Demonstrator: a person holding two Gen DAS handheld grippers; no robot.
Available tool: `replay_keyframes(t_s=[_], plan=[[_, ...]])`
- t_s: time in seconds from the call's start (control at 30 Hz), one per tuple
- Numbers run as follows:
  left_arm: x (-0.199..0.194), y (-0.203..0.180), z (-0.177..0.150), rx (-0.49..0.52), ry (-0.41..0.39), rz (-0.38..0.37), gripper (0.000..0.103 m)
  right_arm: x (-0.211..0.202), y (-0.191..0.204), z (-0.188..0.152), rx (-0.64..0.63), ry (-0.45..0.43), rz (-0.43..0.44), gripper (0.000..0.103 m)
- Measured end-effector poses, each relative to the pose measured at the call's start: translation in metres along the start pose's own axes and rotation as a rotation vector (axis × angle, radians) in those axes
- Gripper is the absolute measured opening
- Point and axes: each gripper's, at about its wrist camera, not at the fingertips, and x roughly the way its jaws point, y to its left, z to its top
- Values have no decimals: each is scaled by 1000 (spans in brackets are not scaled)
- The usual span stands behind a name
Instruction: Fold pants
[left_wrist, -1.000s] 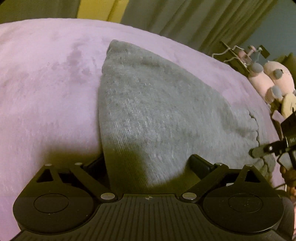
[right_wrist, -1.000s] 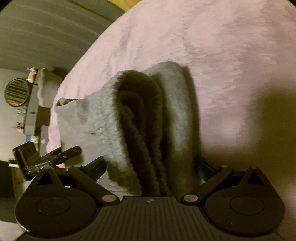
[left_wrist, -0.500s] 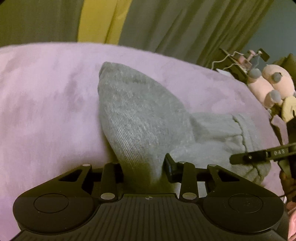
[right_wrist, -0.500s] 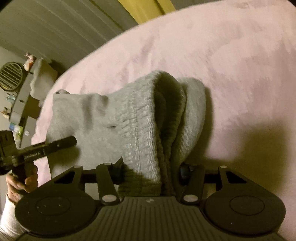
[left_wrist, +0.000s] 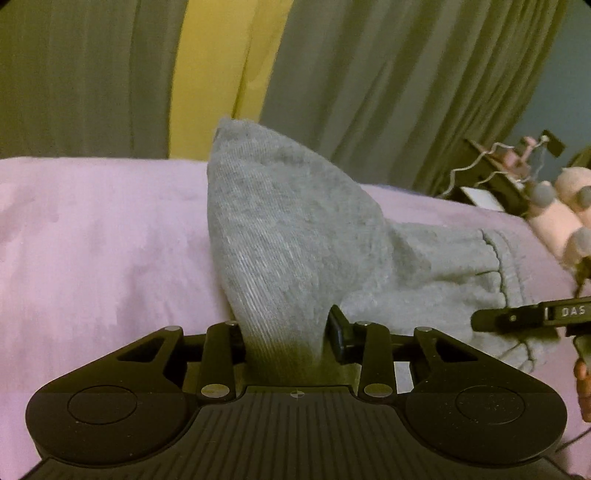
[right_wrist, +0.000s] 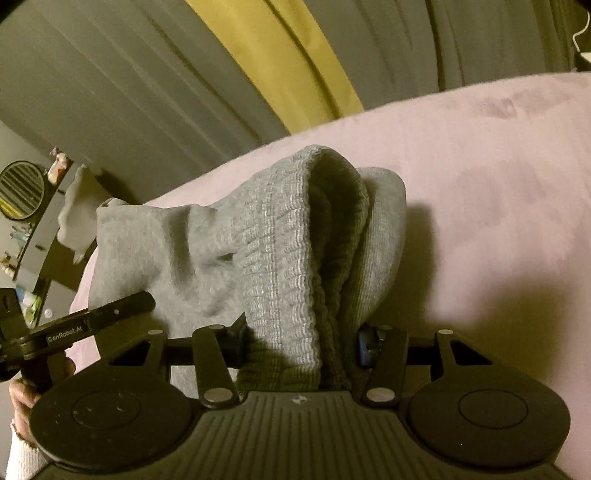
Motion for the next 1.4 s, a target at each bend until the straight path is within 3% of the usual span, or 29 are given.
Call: replay_keyframes(t_s=[0.1,0.13,0.2,0.27,0.3,0.33,0.43,0.53,0.57,0.6,0.63,0.7,0.83,0.9,0.93,0.97,1.3,1.33,1.37,1.4], plan=[[25,13,-4,-49,49,79,55,27,-5,10,26,8,-28,55],[24,17,-5,-59,44,101,57,35,-7,9,23,21,-72,62],[8,22,-10,-60,-3,168,65,40,-6,5,8,16,-179,72],[-13,12,-15,-16,-77,234,67,25,-4,2,-33,-28,-239,89],[-24,10,-21,7,-100,251,68,15,0,0,-55,-59,-253,89],[-32,2,-24,31,-113,253,70,5,4,-2,-74,-96,-264,89],[-48,-27,-38,70,-141,157,80,-19,38,-6,-143,-240,-324,89],[-42,-47,-63,125,-90,38,86,-19,79,-5,-192,-258,-163,90],[-35,-48,-70,132,-45,32,86,-10,94,-4,-208,-221,-88,90],[-24,-49,-78,122,23,40,85,-1,103,-3,-215,-193,-49,90],[-16,-49,-86,123,42,71,85,11,113,-2,-223,-165,-27,89],[-17,-51,-97,165,4,97,85,34,123,-2,-217,-115,-30,87],[-15,-55,-91,146,10,97,85,74,93,1,-105,-2,-94,68],[-17,-55,-93,149,9,99,86,79,59,-12,-57,36,-148,48],[-19,-52,-95,154,9,102,86,72,42,-19,-65,23,-165,32],[-21,-52,-97,158,8,106,86,63,34,-25,-66,6,-163,29],[-20,-57,-101,164,14,144,87,-16,14,-63,-12,-74,-132,30],[-21,-58,-100,160,14,146,87,-21,15,-64,-10,-82,-161,48],[-22,-58,-101,158,11,145,88,-30,17,-66,-16,-107,-234,79],[-22,-58,-102,153,10,147,88,-36,21,-65,-31,-147,-306,90]])
